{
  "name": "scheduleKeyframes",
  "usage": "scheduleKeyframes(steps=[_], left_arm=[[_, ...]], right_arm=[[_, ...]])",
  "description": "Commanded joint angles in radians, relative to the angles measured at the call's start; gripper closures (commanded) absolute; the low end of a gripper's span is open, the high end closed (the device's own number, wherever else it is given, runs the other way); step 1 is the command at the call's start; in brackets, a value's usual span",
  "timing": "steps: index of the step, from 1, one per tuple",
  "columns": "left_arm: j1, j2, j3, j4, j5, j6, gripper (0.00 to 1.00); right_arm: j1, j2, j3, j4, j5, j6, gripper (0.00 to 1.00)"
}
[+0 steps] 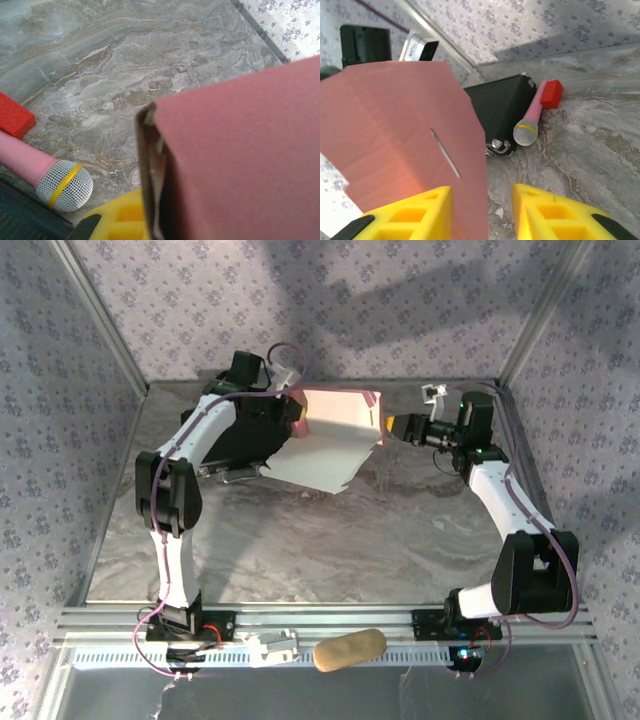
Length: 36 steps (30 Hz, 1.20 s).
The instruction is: Fold the paper box
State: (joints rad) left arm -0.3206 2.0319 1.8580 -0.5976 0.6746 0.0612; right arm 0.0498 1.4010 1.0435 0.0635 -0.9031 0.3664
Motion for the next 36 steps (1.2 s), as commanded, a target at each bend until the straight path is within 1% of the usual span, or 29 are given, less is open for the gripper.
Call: scheduleKeyframes(steps=[1,8,12,19,24,27,31,36], left_arm=[[0.005,0.028,0.003,0.020,0.057,0.022,1.00],[0.006,0.031,0.001,0.017,0.057,0.022,1.00],[0.006,0.028,0.001,0.016,0.049,0.011,1.00],[0.002,0.021,-0.006,0.015,0.039,0.010,1.00],[-0.001,0.021,-0.005,0.012,0.044,0.012,1.00],[-0.002,0.020,-0.005,0.009,0.042,0.013,1.00],[-0.003,0.018,-0.005,0.007,0.045,0.019,1.00],[-0.004,0.021,-0.005,0.005,0.046,0.020,1.00]], right_arm=[[0.033,0.010,0.057,-0.112,0.019,-0.114,0.64],[0.053,-0.005,0.054,-0.122,0.034,-0.130,0.64],[0.075,-0.013,0.067,-0.168,0.076,-0.163,0.64],[0.078,-0.082,0.044,-0.167,0.084,-0.172,0.62],[0.083,-0.082,0.058,-0.195,0.086,-0.194,0.61],[0.077,-0.077,0.060,-0.203,0.121,-0.206,0.61],[0.067,-0.059,0.074,-0.186,0.092,-0.197,0.59],[0.083,-0.009,0.134,-0.231,0.086,-0.236,0.60]])
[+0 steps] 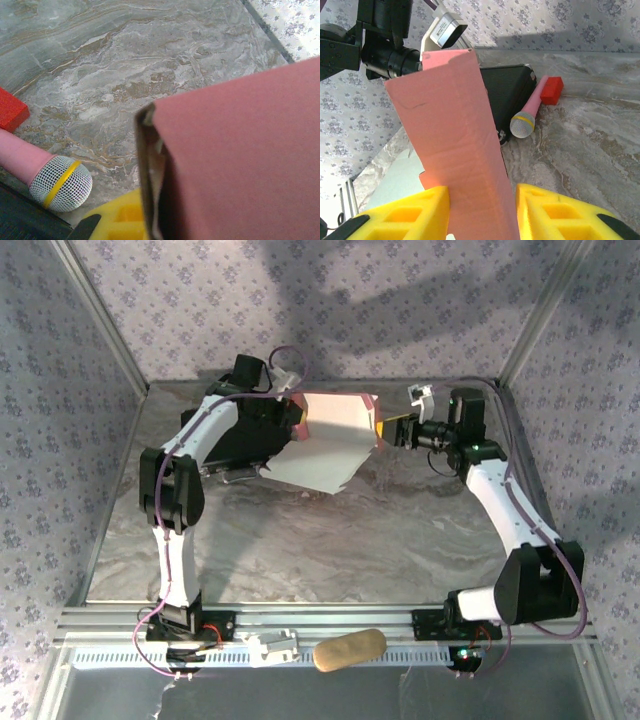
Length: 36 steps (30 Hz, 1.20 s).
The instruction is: Fold the paper box
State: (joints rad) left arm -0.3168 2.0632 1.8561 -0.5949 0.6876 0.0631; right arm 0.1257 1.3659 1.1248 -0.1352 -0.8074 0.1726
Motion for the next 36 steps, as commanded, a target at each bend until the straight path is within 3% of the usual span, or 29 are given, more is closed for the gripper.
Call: scheduleKeyframes(steps=[1,10,18,26,36], left_arm=[[-0.008,-0.009,-0.003,0.003,0.035,0.018,1.00],[-0.013,-0.011,-0.004,0.003,0.032,0.021,1.00],[-0.022,-0.017,-0.005,0.000,0.016,0.024,1.00],[-0.028,-0.030,-0.010,0.001,0.005,0.023,1.00],[-0.034,-0.053,-0.028,0.006,-0.025,0.012,1.00]], right_arm=[[0.007,0.038,0.059,-0.038,-0.010,-0.046,0.60],[0.022,0.098,0.129,-0.046,-0.036,-0.054,0.64],[0.057,0.119,0.181,-0.121,0.064,-0.105,0.66],[0.132,0.126,0.200,-0.176,0.264,-0.142,0.67],[0.291,0.124,0.187,-0.161,0.685,-0.156,0.63]])
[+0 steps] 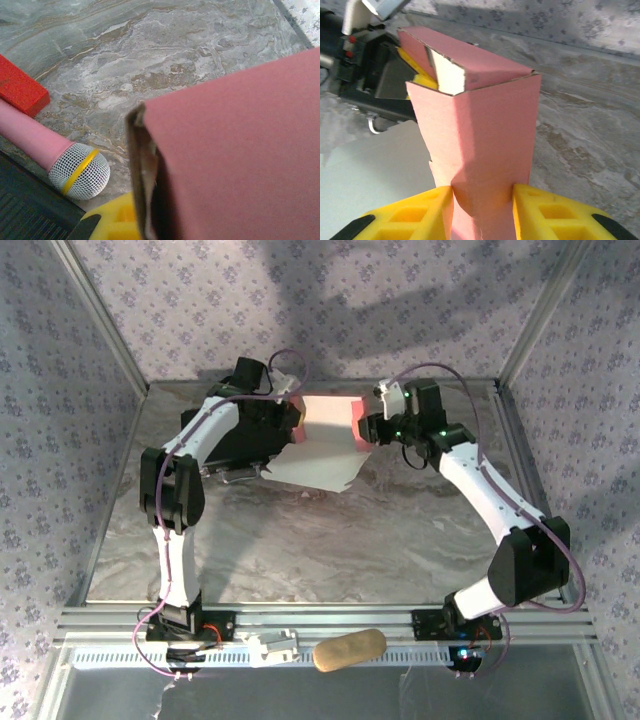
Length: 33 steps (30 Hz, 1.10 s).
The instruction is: Fold the paper box
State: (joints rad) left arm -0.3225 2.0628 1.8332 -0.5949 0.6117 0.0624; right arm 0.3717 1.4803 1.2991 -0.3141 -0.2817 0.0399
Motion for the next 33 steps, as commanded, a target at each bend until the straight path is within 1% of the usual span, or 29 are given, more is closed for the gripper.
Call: scheduleKeyframes(steps=[1,5,7,9,15,18,21,23,25,30,33], left_arm=[[-0.030,-0.055,-0.006,0.003,0.043,0.015,1.00],[-0.035,-0.063,-0.010,0.001,0.030,0.017,1.00],[-0.038,-0.066,-0.013,-0.002,0.026,0.019,1.00],[-0.039,-0.066,-0.013,-0.005,0.021,0.021,1.00],[-0.047,-0.069,-0.011,-0.009,0.005,0.024,1.00],[-0.055,-0.069,-0.009,-0.009,-0.016,0.017,1.00],[-0.070,-0.062,0.003,-0.021,-0.073,-0.001,1.00],[-0.086,-0.065,0.006,-0.024,-0.122,-0.015,1.00],[-0.096,-0.071,0.005,-0.025,-0.153,-0.029,1.00],[-0.107,-0.098,-0.019,-0.010,-0.191,-0.058,1.00],[-0.109,-0.105,-0.022,-0.015,-0.211,-0.080,1.00]], right_arm=[[0.060,0.012,0.009,0.025,0.213,-0.023,0.63],[0.106,0.035,0.010,0.047,0.398,0.017,0.63],[0.121,0.053,0.018,0.045,0.453,0.033,0.65],[0.130,0.075,0.031,0.036,0.475,0.043,0.67],[0.180,0.149,0.080,0.011,0.593,0.062,0.80],[0.210,0.177,0.100,-0.001,0.698,0.091,0.87],[0.253,0.211,0.126,-0.030,0.856,0.124,1.00],[0.279,0.243,0.154,-0.065,0.960,0.147,1.00],[0.292,0.266,0.174,-0.090,1.014,0.164,1.00],[0.288,0.274,0.177,-0.095,1.021,0.184,1.00],[0.295,0.285,0.193,-0.115,1.104,0.184,1.00]])
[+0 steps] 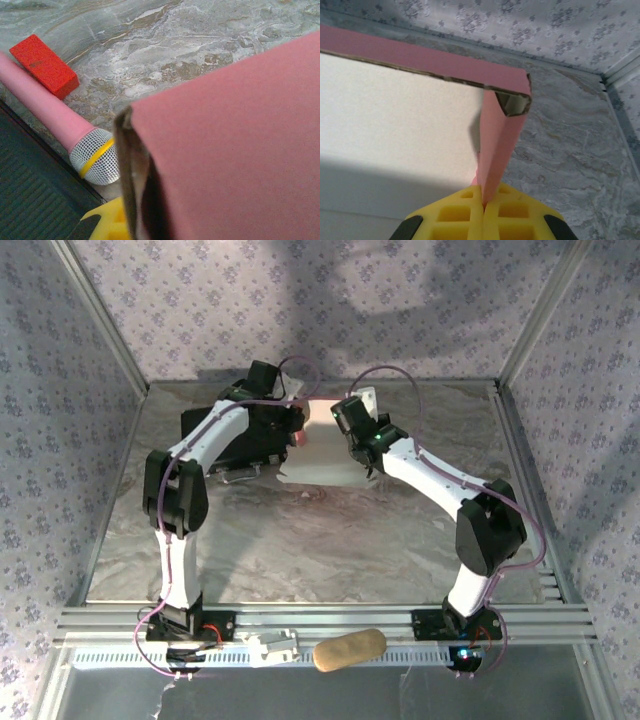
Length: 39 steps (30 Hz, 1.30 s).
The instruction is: Fold the paper box
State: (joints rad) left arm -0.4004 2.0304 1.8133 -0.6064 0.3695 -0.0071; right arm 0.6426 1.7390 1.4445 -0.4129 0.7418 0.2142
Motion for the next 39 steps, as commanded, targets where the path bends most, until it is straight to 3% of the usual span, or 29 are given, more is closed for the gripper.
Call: scheduleKeyframes(steps=[1,8,12,14,20,24,31,39], left_arm=[[-0.033,-0.076,-0.005,-0.004,0.024,-0.021,1.00],[-0.052,-0.093,-0.024,0.013,-0.003,-0.069,1.00],[-0.055,-0.103,-0.036,0.018,-0.012,-0.084,1.00],[-0.056,-0.112,-0.047,0.025,-0.012,-0.093,1.00],[-0.056,-0.127,-0.063,0.036,0.002,-0.118,1.00],[-0.056,-0.126,-0.061,0.032,-0.003,-0.125,1.00],[-0.056,-0.124,-0.055,0.024,-0.012,-0.126,1.00],[-0.057,-0.122,-0.048,0.016,-0.015,-0.122,1.00]], right_arm=[[0.028,0.043,0.073,-0.050,0.126,0.016,1.00],[0.071,0.147,0.206,-0.251,0.337,0.083,1.00],[0.085,0.149,0.211,-0.279,0.366,0.111,1.00],[0.080,0.139,0.199,-0.272,0.329,0.116,1.00],[0.015,0.013,0.047,-0.068,-0.003,0.064,1.00],[-0.018,-0.008,0.039,-0.065,-0.097,0.070,1.00],[-0.050,-0.006,0.040,-0.090,-0.098,0.097,0.99],[-0.056,0.004,0.056,-0.108,-0.065,0.106,0.81]])
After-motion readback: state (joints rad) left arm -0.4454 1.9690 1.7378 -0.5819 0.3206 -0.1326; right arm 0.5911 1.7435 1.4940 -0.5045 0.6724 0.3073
